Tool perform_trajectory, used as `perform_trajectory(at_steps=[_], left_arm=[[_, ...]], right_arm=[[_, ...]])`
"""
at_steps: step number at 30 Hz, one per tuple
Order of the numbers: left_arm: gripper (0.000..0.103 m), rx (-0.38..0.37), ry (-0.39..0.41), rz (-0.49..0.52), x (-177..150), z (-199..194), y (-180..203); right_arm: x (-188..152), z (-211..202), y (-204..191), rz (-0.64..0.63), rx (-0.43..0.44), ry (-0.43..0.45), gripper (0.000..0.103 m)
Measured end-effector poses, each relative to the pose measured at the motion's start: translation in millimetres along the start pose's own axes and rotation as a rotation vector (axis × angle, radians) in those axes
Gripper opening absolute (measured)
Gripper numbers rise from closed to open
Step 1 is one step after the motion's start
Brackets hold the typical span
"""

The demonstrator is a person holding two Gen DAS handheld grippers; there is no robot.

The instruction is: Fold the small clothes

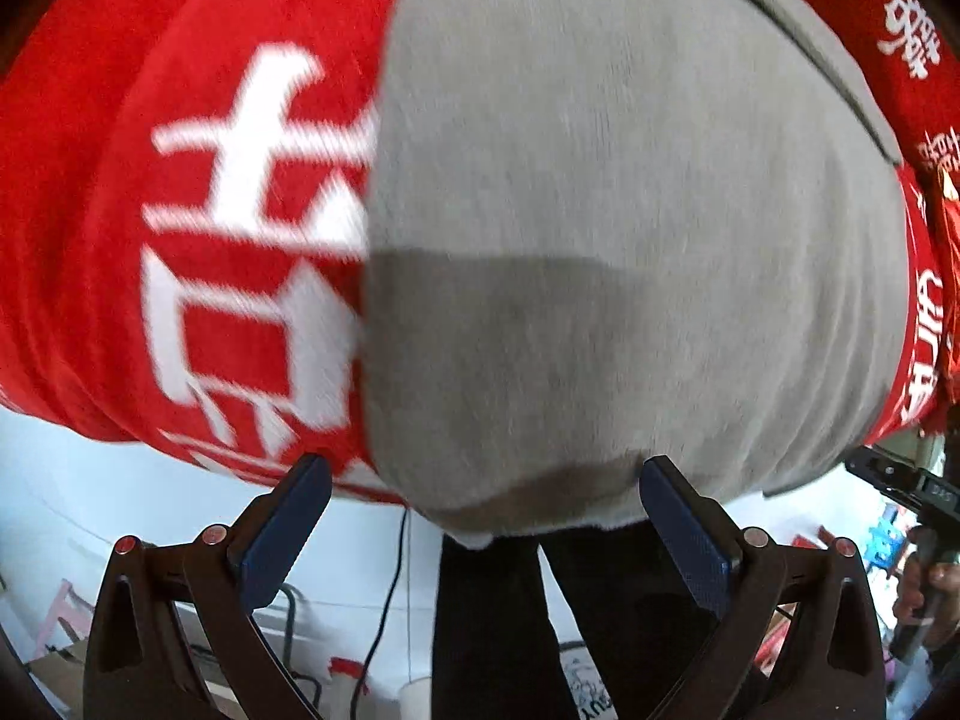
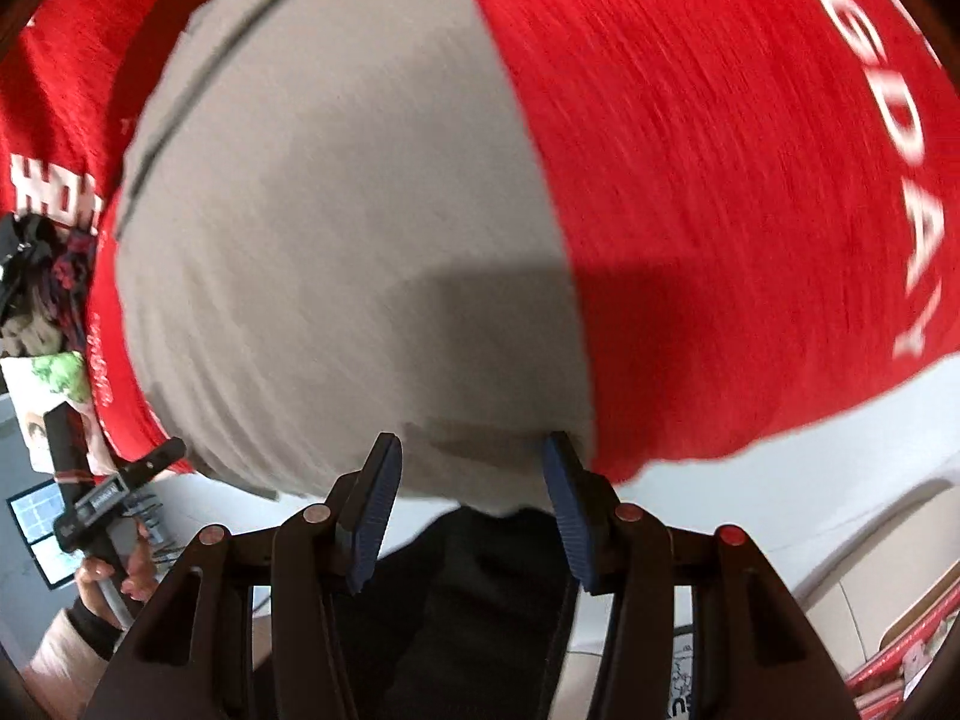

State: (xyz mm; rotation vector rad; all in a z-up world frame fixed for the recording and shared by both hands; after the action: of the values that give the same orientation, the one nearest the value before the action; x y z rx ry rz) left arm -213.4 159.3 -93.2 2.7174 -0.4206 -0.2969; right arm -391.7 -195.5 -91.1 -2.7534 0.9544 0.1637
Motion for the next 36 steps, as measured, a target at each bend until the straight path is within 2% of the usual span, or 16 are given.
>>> perform_trajectory(at_steps=[4,10,12,13,14,15,16,17,18,20,23,25,28,33,36], left_arm=[[0.103,-0.026,-0.017,0.009,-8.6,12.3,2.3],[0.103,-0.045,0.002,-0.015,-17.3,22.2,7.0],[0.094,-0.049,0.008,-0.017,-22.1,22.5,6.3],[0.084,-0.049,0.002,-0.022,-26.5,22.0,3.5],[0.068,-0.069,-0.001,-0.028,-30.9,21.8,1.6],[0.057,-0.095,-0.006,-0.032,-35.7,21.6,0.8],[0.03,-0.131,-0.014,-0.021,-38.3,18.8,0.9],[0.01,-0.171,-0.024,-0.003,-39.8,16.7,2.7],[0.01,-0.18,-0.028,0.007,-38.6,14.5,4.0],[0.011,-0.247,-0.015,0.027,-38.3,-1.2,10.9],[0.01,-0.324,0.039,0.054,-31.6,-35.0,23.8],[0.01,-0.357,0.087,0.074,-18.7,-57.7,32.6],[0.01,-0.381,0.155,0.097,20.3,-85.9,42.7],[0.011,-0.336,0.253,0.087,103.9,-117.9,48.8],[0.011,-0.26,0.285,0.064,139.0,-114.8,54.9]], right_arm=[[-12.3,20.0,9.4,-0.003,-0.016,-0.01,0.053],[-14.0,46.1,5.2,-0.094,-0.006,-0.012,0.053],[-16.9,49.4,4.4,-0.107,0.006,-0.015,0.053],[-18.2,49.7,5.7,-0.094,0.024,-0.02,0.044],[-19.1,48.9,8.0,-0.07,0.055,-0.029,0.033],[-20.4,48.7,10.8,-0.052,0.069,-0.038,0.016],[-21.5,45.5,12.1,-0.029,0.096,-0.047,0.006],[-23.1,40.1,12.0,-0.019,0.13,-0.044,0.006],[-24.3,33.2,11.3,-0.018,0.167,-0.041,0.005],[-23.7,19.0,9.1,-0.012,0.231,-0.036,0.005],[-15.0,-16.6,2.0,0.0,0.345,0.005,0.005],[-2.7,-42.5,-1.8,0.008,0.41,0.053,0.005],[29.0,-77.0,-9.3,0.013,0.482,0.132,0.005],[93.0,-99.7,-28.3,0.018,0.504,0.222,0.005],[136.0,-103.2,-30.6,0.051,0.485,0.239,0.005]])
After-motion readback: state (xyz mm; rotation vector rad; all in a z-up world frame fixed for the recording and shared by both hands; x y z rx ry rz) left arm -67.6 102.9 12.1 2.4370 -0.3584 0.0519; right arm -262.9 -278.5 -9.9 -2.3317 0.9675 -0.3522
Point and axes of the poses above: each gripper's, at about its wrist camera, not at the fingertips, and z roughly the way its jaws point, y to its right, x to its top, the point moved 1 cm from there along z, roughly the way its jaws point, and after that the axes turned 10 degrees about -x, right-handed, at the moved point
